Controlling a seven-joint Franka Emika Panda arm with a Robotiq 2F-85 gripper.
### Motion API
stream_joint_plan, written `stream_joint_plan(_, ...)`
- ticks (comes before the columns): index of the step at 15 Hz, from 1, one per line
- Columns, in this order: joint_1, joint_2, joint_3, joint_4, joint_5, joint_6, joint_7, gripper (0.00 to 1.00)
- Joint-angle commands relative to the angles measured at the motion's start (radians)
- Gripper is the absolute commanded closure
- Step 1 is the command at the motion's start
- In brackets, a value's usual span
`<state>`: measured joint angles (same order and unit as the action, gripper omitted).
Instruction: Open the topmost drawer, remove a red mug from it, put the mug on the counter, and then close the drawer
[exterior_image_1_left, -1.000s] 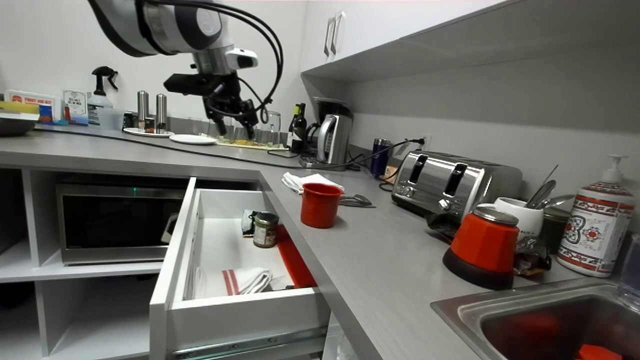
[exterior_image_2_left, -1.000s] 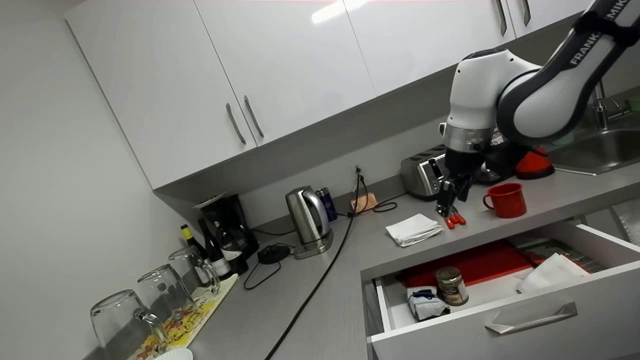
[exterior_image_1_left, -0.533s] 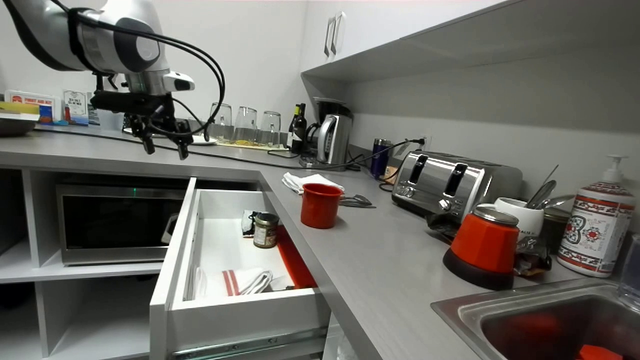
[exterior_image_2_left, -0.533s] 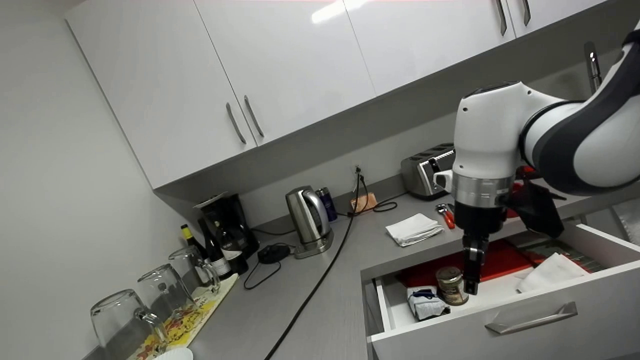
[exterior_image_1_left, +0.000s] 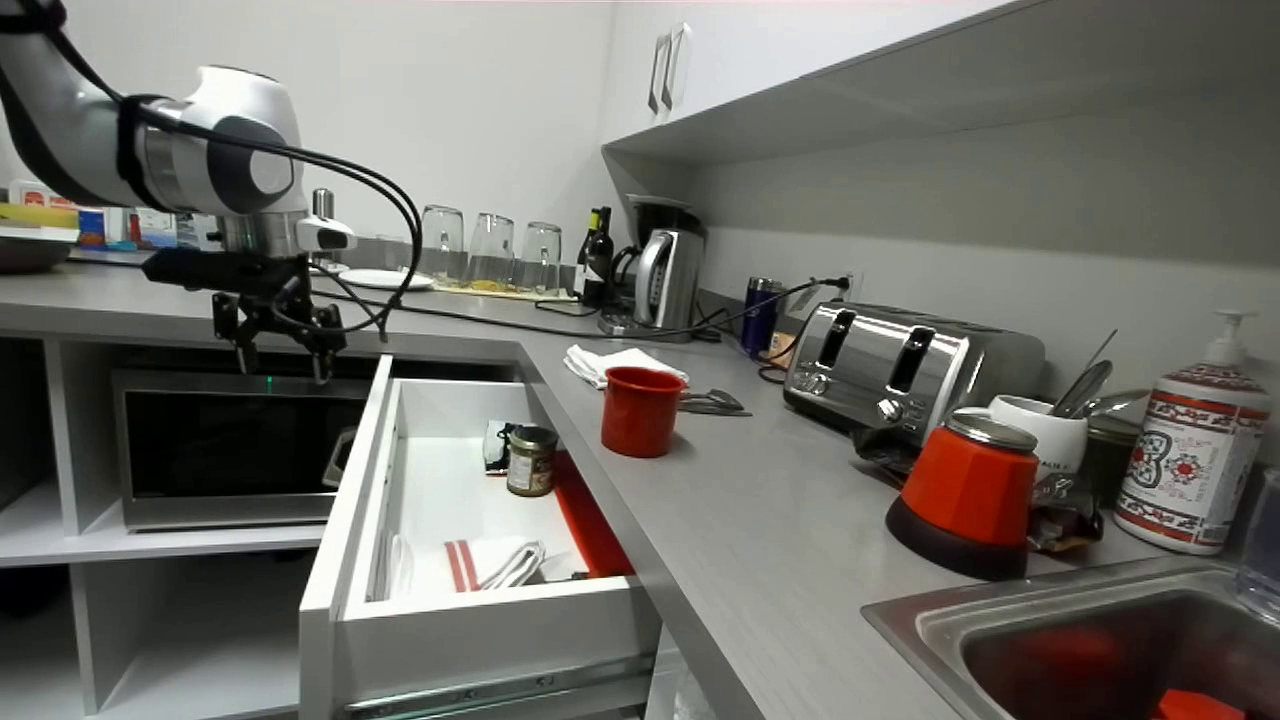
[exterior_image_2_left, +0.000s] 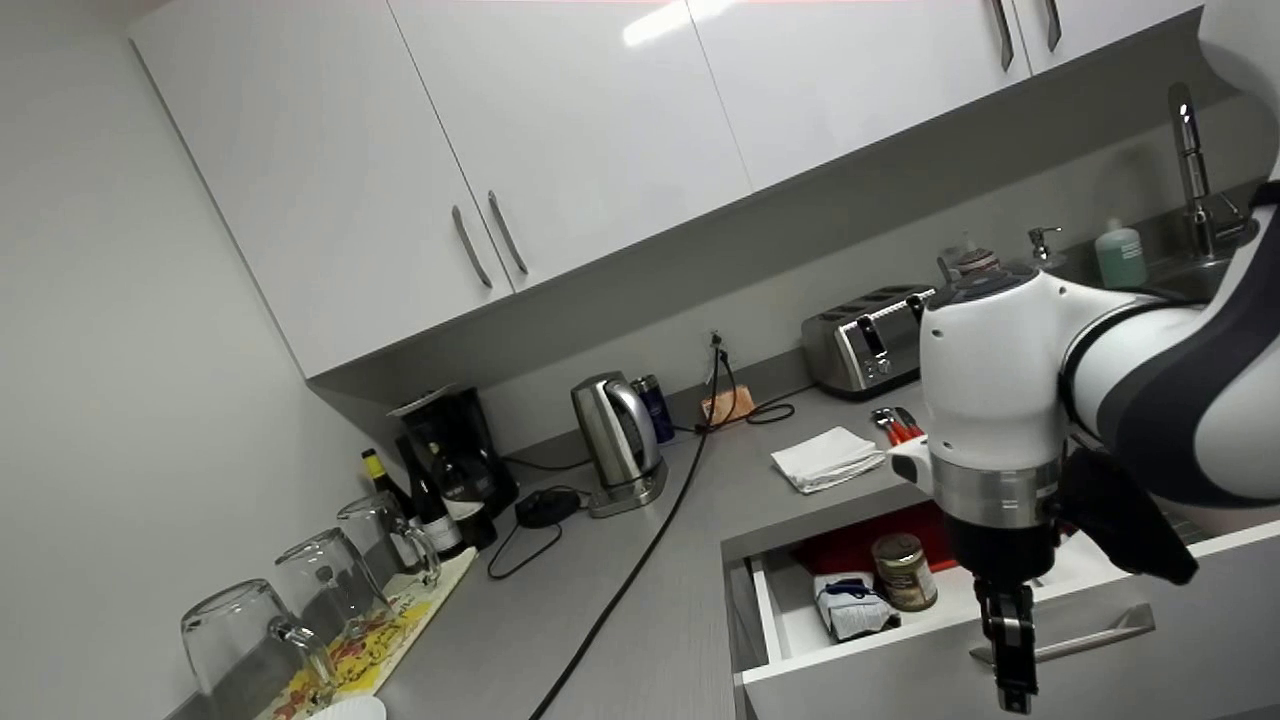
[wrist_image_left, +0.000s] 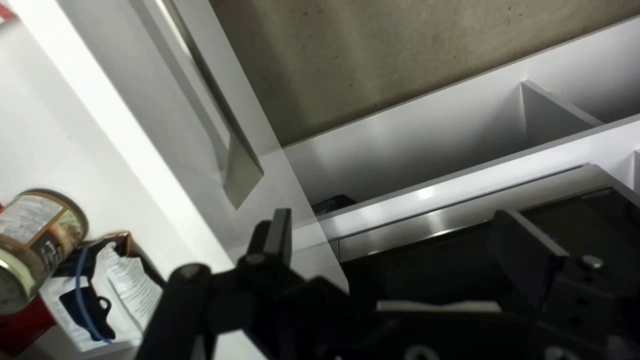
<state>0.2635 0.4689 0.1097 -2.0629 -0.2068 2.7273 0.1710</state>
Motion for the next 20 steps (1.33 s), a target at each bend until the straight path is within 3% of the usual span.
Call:
stream_joint_plan(1, 0.035, 0.084, -0.013, 0.07, 0.004, -0.032, -0.015, 0.0)
stream_joint_plan(9, 0.083, 0.23, -0.068, 0.207, -0.005, -0.029, 0.008, 0.0)
stream_joint_plan(20, 0.143, 0.318, -0.192, 0.313, -0.032, -0.026, 0.067, 0.0)
